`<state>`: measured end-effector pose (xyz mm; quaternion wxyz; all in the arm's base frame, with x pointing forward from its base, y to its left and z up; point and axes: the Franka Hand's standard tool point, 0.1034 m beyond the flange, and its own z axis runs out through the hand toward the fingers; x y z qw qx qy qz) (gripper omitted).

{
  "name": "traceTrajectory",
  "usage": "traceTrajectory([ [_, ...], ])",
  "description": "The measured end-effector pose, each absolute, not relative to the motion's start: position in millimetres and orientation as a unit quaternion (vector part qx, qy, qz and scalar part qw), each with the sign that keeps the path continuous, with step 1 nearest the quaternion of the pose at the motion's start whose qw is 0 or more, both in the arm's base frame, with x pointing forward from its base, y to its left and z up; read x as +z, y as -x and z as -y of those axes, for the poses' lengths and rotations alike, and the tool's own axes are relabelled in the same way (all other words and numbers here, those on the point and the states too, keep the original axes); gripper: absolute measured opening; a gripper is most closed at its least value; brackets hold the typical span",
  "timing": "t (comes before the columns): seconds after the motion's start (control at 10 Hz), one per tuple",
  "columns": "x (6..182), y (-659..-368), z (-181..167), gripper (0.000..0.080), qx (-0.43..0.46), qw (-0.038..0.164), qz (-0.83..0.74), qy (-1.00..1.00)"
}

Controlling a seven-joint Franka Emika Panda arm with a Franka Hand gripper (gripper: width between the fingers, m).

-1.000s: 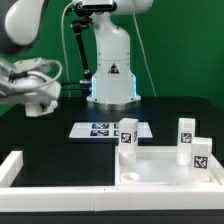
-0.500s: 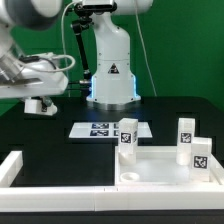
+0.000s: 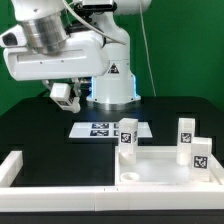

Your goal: Assemble square table

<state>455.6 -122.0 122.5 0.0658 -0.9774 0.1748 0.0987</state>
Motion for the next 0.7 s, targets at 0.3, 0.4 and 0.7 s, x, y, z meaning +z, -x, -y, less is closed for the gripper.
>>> traceTrajectory([
  [0.3,124.0,-475,124,0.0287,-0.053,0.008,-0.169,0.984],
  [0.4,132.8,-494,106,0.0287,-0.115,-0.011,-0.156,0.981],
  [0.7,149.5,-558,14,0.0287,-0.215,-0.008,-0.189,0.958],
])
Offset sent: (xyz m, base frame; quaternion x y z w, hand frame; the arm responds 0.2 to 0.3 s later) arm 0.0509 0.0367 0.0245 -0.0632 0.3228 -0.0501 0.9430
